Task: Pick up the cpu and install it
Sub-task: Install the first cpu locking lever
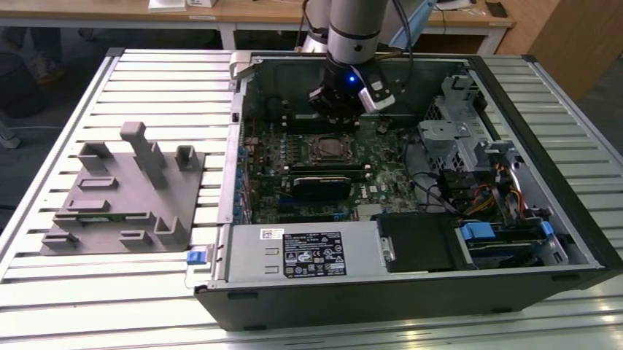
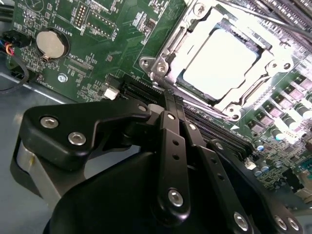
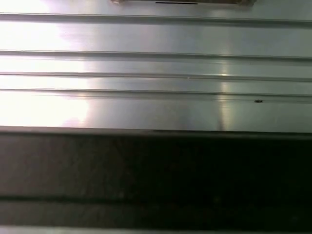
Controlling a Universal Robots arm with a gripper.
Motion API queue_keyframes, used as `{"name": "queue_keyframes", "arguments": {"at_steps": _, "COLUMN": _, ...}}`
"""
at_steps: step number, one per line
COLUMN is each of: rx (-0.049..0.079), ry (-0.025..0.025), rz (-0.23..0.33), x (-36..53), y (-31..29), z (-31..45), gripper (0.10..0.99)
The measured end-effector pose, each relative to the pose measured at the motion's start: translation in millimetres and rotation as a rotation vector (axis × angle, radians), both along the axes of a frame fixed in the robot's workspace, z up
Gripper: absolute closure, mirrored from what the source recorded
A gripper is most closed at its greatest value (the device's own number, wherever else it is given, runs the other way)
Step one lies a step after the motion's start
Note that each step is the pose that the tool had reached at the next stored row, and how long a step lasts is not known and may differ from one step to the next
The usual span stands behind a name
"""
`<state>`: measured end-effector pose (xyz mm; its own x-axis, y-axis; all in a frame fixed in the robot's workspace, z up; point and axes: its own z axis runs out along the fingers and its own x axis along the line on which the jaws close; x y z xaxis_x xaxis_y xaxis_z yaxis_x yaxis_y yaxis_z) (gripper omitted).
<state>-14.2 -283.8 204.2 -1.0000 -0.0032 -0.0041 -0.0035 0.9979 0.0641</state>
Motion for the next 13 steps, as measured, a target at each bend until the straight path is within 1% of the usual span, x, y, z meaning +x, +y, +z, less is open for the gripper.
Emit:
{"name": "queue_keyframes", "arguments": {"at_steps": 4, "rx": -0.021, "ry": 0.0001, "rz": 0.0, "x": 0.0, "y": -0.1, "z": -0.8, "gripper": 0.98}}
{"name": "queue_keyframes", "arguments": {"at_steps": 8, "rx": -0.04, "ry": 0.0, "rz": 0.0, "x": 0.0, "y": 0.0, "z": -3.1, "gripper": 0.98}}
{"name": "queue_keyframes", "arguments": {"at_steps": 10, "rx": -0.048, "ry": 0.0001, "rz": 0.0, "x": 0.0, "y": 0.0, "z": -4.2, "gripper": 0.98}}
{"name": "queue_keyframes", "arguments": {"at_steps": 13, "rx": -0.056, "ry": 0.0002, "rz": 0.0, "x": 0.0, "y": 0.2, "z": -5.6, "gripper": 0.98}}
